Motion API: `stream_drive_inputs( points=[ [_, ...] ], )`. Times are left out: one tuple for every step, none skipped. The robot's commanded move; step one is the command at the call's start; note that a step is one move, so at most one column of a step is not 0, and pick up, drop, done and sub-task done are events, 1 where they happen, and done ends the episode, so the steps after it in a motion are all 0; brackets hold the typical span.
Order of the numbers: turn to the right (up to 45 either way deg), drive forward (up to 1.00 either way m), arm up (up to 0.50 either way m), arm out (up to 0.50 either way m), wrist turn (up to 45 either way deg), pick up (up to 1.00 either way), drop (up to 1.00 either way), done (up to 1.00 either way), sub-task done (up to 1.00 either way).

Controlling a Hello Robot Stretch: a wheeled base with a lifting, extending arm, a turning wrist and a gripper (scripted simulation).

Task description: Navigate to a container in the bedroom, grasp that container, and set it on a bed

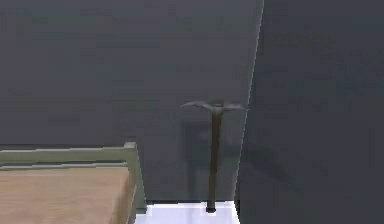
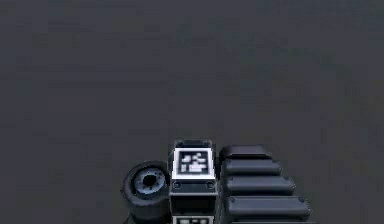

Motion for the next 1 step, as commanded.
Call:
stream_drive_inputs(
  points=[
    [-33.0,0.00,0.00,0.00,0.0,0.00,0.00,0.00,0.00]
  ],
)
